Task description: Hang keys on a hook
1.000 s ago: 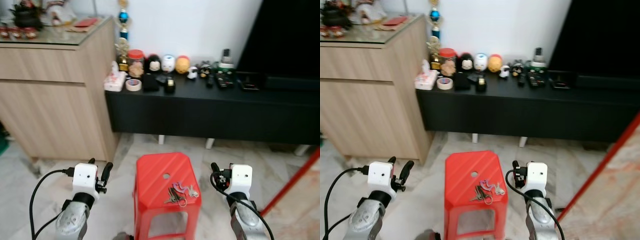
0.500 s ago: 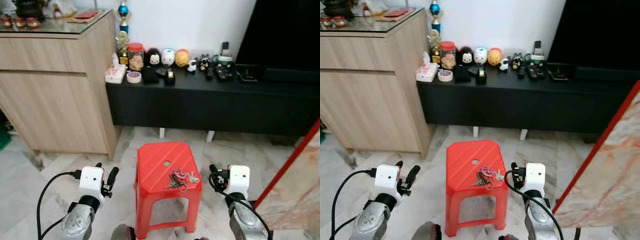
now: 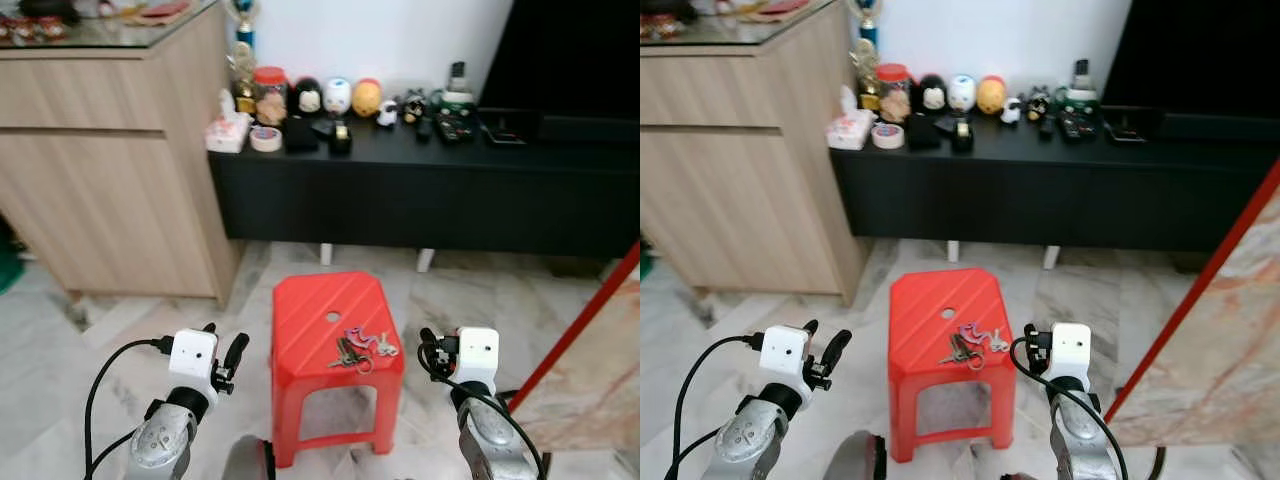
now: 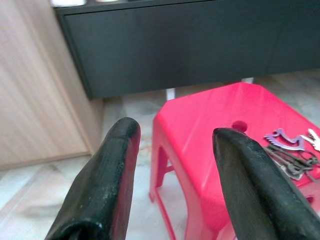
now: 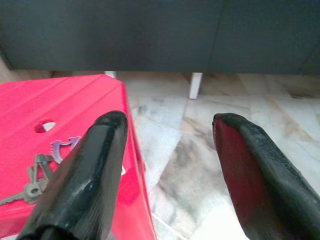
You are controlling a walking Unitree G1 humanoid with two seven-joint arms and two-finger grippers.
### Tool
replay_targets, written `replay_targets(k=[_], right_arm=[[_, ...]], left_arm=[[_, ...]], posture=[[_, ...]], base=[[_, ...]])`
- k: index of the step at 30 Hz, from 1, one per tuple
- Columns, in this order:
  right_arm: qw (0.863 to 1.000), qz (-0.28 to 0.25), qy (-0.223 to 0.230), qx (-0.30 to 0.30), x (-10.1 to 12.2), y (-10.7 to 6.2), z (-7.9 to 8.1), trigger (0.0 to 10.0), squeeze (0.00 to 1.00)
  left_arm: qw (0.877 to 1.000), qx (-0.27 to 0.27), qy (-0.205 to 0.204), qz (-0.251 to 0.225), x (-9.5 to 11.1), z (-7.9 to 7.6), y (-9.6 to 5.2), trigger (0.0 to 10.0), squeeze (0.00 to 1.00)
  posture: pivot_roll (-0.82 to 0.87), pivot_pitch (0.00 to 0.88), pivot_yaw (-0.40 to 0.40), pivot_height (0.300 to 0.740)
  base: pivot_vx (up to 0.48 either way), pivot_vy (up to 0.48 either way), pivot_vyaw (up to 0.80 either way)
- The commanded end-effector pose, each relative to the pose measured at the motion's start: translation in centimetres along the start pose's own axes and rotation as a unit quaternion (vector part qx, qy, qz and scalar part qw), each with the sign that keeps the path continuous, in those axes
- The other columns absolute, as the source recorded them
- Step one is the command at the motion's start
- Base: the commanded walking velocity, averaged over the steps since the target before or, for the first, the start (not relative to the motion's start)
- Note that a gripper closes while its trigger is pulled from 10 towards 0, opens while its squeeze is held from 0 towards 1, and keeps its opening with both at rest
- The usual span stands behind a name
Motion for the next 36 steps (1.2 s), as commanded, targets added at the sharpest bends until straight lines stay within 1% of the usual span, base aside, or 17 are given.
replay_targets(k=[1,6,9,13,14,21,23,25,28,36], right_arm=[[1.000,-0.005,0.002,0.000,0.2,0.0,-0.1,10.0,0.00],[1.000,-0.004,-0.001,0.010,0.1,0.0,0.3,10.0,0.00],[1.000,-0.004,-0.011,0.019,0.1,0.0,0.5,10.0,0.00],[1.000,-0.005,-0.005,0.018,0.1,0.1,0.6,10.0,0.00],[1.000,-0.005,-0.004,0.019,0.1,0.2,0.7,10.0,0.00],[1.000,-0.007,-0.004,0.024,0.3,0.3,0.9,10.0,0.00],[1.000,-0.008,-0.012,0.026,0.3,0.3,1.0,10.0,0.00],[1.000,-0.009,-0.007,0.025,0.3,0.3,1.0,10.0,0.00],[1.000,-0.007,0.001,0.019,0.3,0.3,0.9,10.0,0.00],[1.000,-0.005,0.003,0.016,0.2,0.3,0.6,10.0,0.00]], left_arm=[[1.000,-0.002,0.000,0.002,0.2,0.1,0.1,10.0,0.00],[1.000,-0.006,0.001,0.003,0.2,-0.1,0.1,10.0,0.00],[1.000,-0.008,0.001,0.003,0.2,-0.2,0.1,10.0,0.00],[1.000,-0.011,0.001,0.003,0.2,-0.2,0.2,10.0,0.00],[1.000,-0.011,0.001,0.003,0.2,-0.2,0.2,10.0,0.00],[1.000,-0.015,-0.001,0.002,0.2,-0.4,0.3,10.0,0.00],[1.000,-0.016,-0.001,0.002,0.2,-0.4,0.3,10.0,0.00],[1.000,-0.018,0.000,0.002,0.3,-0.4,0.4,10.0,0.00],[1.000,-0.018,0.000,0.002,0.3,-0.5,0.4,10.0,0.00],[1.000,-0.020,-0.001,0.002,0.3,-0.6,0.4,10.0,0.00]], posture=[[0.06,0.000,-0.043,0.626],[0.06,0.000,-0.042,0.626],[0.06,0.000,-0.042,0.626],[0.06,0.000,-0.039,0.626],[0.06,0.000,-0.038,0.626],[0.06,0.000,-0.035,0.626],[0.06,0.000,-0.035,0.626],[0.06,0.000,-0.034,0.626],[0.06,0.000,-0.034,0.626],[0.06,0.000,-0.035,0.626]], base=[[0.000,0.000,0.00],[0.000,0.000,0.00],[0.000,0.000,0.00],[0.000,0.000,0.80],[0.240,0.000,0.80],[0.256,0.000,0.00],[0.262,0.000,0.80],[0.270,0.000,0.80],[0.270,0.000,0.00],[0.271,0.000,0.00]])
Point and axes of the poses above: a point about 5 cm out from each wrist's last joint towards the gripper, its own y axis pointing out of the wrist towards the gripper, its own x axis along the axis of the wrist's last joint, z = x × y, the point moved 5 cm from there along y, pointing out of the wrist towards the gripper, and after that the axes turned 5 degrees about -y, right-handed, at the moved point
